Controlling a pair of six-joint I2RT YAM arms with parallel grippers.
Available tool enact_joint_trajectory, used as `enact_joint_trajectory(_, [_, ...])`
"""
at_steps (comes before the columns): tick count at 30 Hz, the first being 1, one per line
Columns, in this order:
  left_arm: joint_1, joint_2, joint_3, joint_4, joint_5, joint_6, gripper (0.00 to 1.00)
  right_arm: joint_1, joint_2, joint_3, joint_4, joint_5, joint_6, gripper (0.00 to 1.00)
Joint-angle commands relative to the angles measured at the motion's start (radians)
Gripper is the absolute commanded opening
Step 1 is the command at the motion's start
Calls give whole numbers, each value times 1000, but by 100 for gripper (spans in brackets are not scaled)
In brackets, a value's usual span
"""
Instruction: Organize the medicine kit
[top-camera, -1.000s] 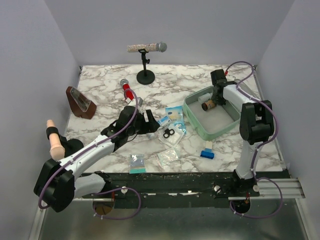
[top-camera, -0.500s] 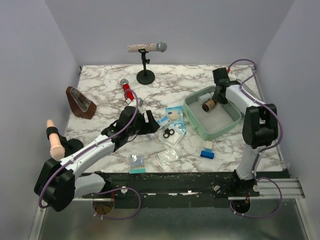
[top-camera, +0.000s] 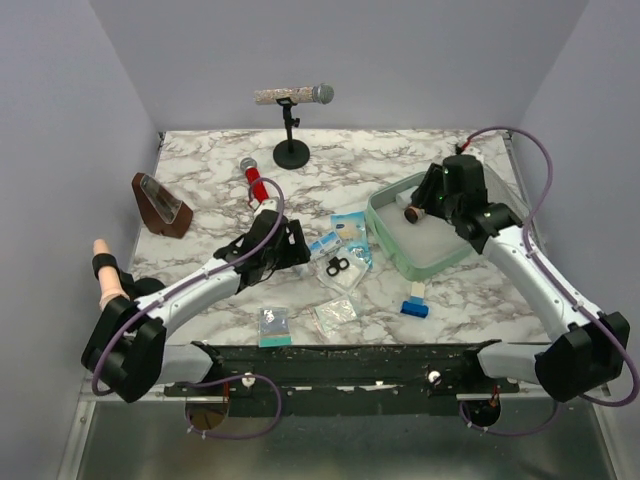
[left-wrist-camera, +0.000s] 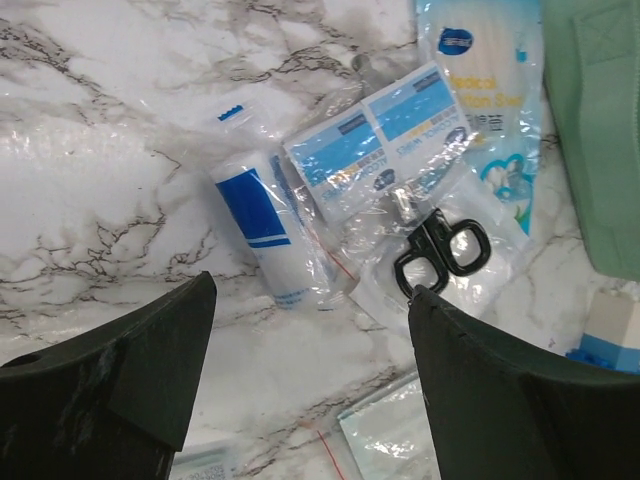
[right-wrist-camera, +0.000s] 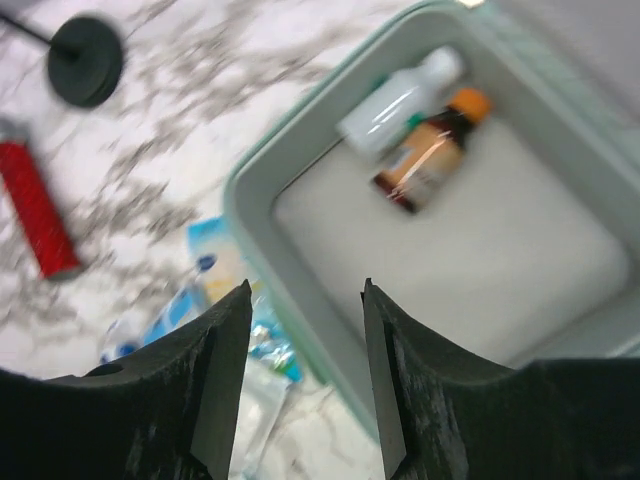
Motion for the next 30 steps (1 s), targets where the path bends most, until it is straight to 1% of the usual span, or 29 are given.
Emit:
enact_joint_trajectory(1, [1,115,53,-38,-78,-43,86,164,-34,-84,24,-94,-50,57])
enact_joint_trajectory(4, [1,194,102,-73,-122,-51,82,226,-51,-126,17,-96,-41,57])
enact_joint_trajectory(8, [1,254,133,-93,-150,-51,80,252,-77,-199,53,-143,-41,57])
enact_joint_trajectory(11, [0,230,142,-116,-164,-67,80,272,-62,-230,113,-259,-79,58])
enact_joint_trajectory(13, [0,155,125,-122,-176,-78,82,316,-42,-227,162,-318,-121,66])
enact_joint_trajectory(15, [1,52,98,-137,-208,-90,86,380,4,-192,199,-321,-150,75])
enact_joint_trajectory(17, [1,-55,64,-154,-236,-109,88,442,86,-124,211,-316,-176,80])
enact_joint_trajectory(21, [1,-262,-11,-179,-260,-159,88,541,303,50,181,-277,-228,81])
enact_joint_trajectory(23, [1,-357,-54,-186,-270,-175,87,575,398,109,178,-264,-243,82])
enact_joint_trajectory(28, [0,-624,-166,-176,-282,-169,85,629,530,201,204,-266,-250,82])
enact_joint_trajectory(30, [0,-722,-198,-164,-282,-158,85,638,594,247,179,-261,-250,82])
